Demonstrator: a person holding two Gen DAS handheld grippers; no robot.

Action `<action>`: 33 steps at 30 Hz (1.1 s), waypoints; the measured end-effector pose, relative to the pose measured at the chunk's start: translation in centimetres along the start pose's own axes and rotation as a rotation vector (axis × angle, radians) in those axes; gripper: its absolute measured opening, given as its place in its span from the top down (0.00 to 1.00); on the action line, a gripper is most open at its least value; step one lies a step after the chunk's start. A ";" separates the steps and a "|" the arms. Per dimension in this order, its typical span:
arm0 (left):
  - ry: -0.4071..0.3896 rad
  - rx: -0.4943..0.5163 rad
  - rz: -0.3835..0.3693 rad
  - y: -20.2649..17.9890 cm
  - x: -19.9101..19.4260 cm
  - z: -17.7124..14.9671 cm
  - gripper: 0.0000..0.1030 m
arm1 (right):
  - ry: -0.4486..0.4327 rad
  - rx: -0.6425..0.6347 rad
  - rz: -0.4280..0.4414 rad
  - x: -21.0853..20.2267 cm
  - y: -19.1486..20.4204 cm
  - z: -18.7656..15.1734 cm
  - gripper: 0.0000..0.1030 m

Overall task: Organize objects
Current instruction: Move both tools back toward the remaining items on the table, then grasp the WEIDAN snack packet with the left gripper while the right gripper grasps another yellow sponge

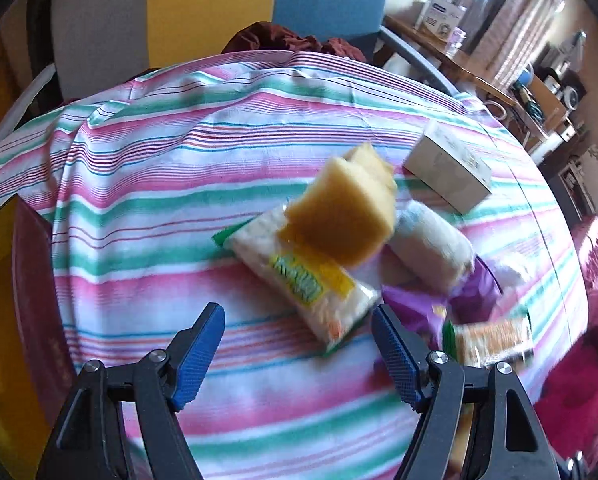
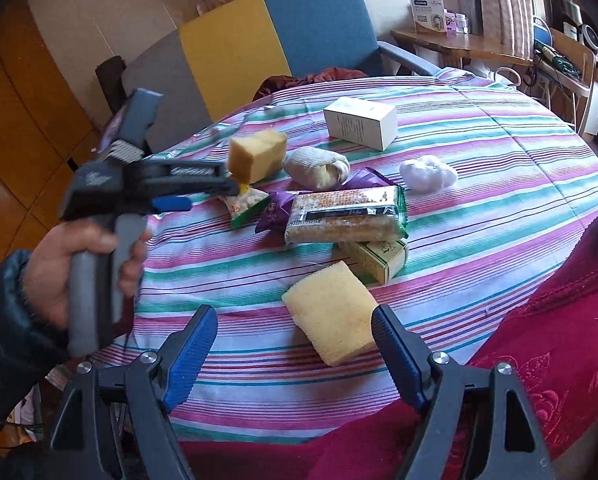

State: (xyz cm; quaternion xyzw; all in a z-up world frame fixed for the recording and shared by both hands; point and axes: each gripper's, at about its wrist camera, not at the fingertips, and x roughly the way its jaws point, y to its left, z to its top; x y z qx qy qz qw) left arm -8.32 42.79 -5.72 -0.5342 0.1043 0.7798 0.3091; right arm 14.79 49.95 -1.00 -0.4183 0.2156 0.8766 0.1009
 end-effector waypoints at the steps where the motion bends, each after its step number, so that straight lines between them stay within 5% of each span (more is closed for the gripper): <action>1: 0.004 -0.017 0.004 0.0 0.6 0.5 0.22 | -0.001 0.002 0.009 0.0 -0.1 0.0 0.22; 9: 0.006 0.022 0.089 -0.9 4.5 2.3 0.30 | 0.009 0.013 0.063 0.2 -0.4 0.1 0.22; 12: -0.026 0.099 0.078 -0.9 3.9 1.3 0.55 | 0.016 0.015 0.068 0.3 -0.5 0.2 0.22; 14: -0.034 0.119 0.048 -0.3 3.2 0.3 0.62 | 0.024 0.014 0.075 0.5 -0.5 0.3 0.22; 27: -0.077 0.236 -0.028 1.8 -1.6 -9.4 0.62 | 0.060 0.002 0.044 1.1 -0.4 0.5 0.22; 33: -0.104 0.236 -0.056 2.4 -2.4 -11.1 0.62 | 0.118 -0.016 -0.021 1.9 0.0 0.7 0.23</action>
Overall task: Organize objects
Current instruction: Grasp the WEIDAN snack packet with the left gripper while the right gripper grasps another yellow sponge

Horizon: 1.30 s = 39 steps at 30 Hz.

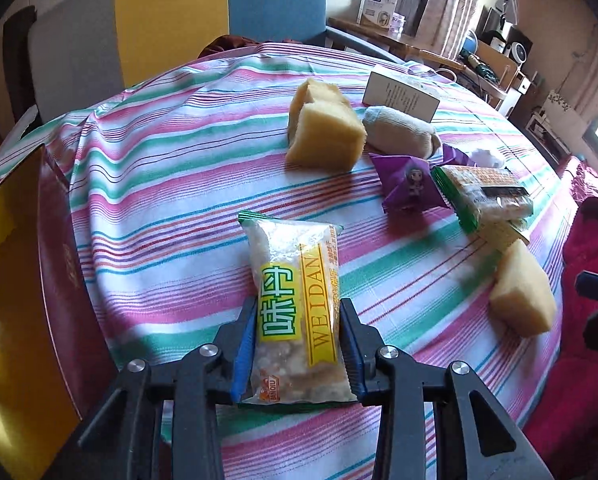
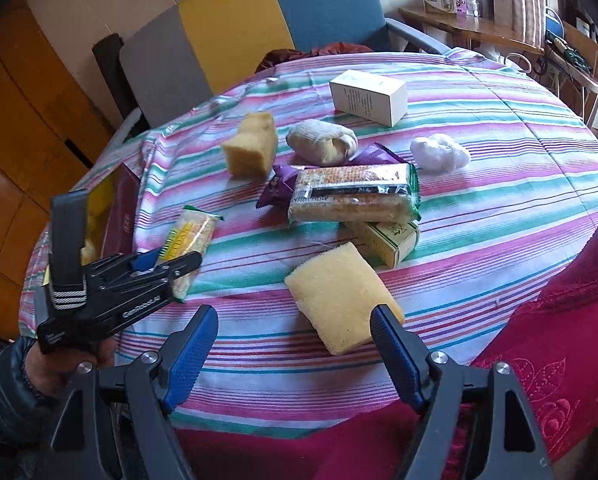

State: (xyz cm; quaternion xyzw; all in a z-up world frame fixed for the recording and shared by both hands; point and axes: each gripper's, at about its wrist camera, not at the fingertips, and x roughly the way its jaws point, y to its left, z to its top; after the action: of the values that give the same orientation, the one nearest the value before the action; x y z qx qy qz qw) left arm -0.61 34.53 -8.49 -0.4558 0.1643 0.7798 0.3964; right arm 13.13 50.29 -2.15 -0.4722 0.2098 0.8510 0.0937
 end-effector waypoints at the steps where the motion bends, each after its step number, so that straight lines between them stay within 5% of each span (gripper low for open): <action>1: -0.004 0.005 -0.001 0.0 0.0 -0.1 0.62 | 0.016 -0.006 -0.022 0.2 0.1 0.1 0.22; 8: -0.029 0.036 0.004 -0.2 0.0 -0.4 0.62 | 0.138 -0.136 -0.166 2.5 0.3 2.4 0.21; 14: -0.045 0.044 0.009 -0.3 -0.1 -0.7 0.62 | 0.314 -0.179 -0.097 5.6 -0.1 3.3 0.23; 15: -0.048 0.046 0.009 -0.3 0.0 -0.7 0.62 | 0.322 -0.183 -0.107 5.7 -0.2 3.2 0.26; 17: -0.055 0.053 0.013 -0.4 0.0 -0.8 0.62 | 0.312 -0.207 -0.182 5.8 -0.1 3.0 0.52; 21: -0.059 0.050 0.000 -0.4 -0.2 -0.8 0.63 | 0.300 -0.223 -0.215 5.6 0.1 2.6 0.56; 28: -0.119 0.038 -0.162 -0.7 -3.8 -1.0 0.63 | 0.309 -0.199 -0.194 5.4 -0.7 2.5 0.55; 35: -0.155 0.017 -0.173 0.4 -8.3 -1.7 0.63 | 0.309 -0.191 -0.210 5.1 -1.0 2.4 0.53; 39: -0.187 -0.061 -0.114 4.0 -11.3 -2.8 0.63 | 0.313 -0.236 -0.238 5.1 -0.6 2.1 0.55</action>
State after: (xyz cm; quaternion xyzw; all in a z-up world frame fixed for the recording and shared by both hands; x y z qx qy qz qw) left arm 0.97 24.97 -0.85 -0.4015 0.0766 0.7997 0.4398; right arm 9.03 51.56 -5.62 -0.6276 0.0637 0.7690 0.1037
